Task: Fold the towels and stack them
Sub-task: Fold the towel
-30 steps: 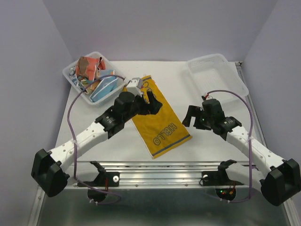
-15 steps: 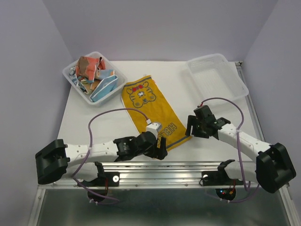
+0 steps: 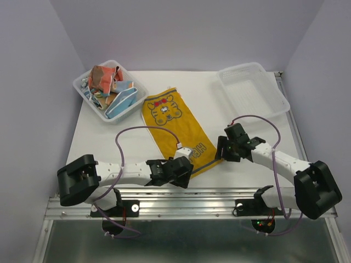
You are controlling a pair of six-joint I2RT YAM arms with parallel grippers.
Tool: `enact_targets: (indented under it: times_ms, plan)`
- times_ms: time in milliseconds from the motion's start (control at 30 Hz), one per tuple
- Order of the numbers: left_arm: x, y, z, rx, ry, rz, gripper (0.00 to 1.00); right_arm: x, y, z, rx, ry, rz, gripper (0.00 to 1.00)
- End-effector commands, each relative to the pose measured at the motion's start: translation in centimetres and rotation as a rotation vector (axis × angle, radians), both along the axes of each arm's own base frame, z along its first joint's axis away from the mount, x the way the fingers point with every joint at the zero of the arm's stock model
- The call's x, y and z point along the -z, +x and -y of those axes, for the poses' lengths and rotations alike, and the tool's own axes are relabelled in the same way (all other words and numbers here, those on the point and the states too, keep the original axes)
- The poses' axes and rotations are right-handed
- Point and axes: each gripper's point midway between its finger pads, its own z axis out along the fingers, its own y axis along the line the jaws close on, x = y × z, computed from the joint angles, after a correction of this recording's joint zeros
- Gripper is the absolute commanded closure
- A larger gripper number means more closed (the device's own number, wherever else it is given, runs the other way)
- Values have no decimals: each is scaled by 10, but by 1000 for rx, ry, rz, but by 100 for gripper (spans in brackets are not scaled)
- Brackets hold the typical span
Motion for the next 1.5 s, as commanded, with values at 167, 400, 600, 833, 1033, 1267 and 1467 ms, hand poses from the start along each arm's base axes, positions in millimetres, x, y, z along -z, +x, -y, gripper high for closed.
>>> enact_targets:
  times_ms: [167, 400, 600, 833, 1033, 1267, 1467]
  plan:
    - [11, -2, 3, 67, 72, -7, 48, 13, -1, -4, -15, 0, -11, 36]
    - [20, 0, 0, 73, 118, -3, 100, 23, 5, 4, 45, -48, -17, 39]
    - [21, -1, 3, 83, 126, 0, 100, 25, 13, 14, 119, -99, -3, 54]
    - [-12, -13, 26, 135, 2, -18, 100, -5, 6, 6, 69, -19, 42, 99]
    - [-63, -50, 64, 285, -136, -4, 100, -58, 0, 29, 131, -37, 163, 99]
    - [-96, -74, 85, 374, -230, -26, 100, -85, -28, 46, 169, -30, 158, 99]
    - [-123, -81, 92, 420, -322, -24, 100, -119, -20, 52, 197, -30, 239, 99]
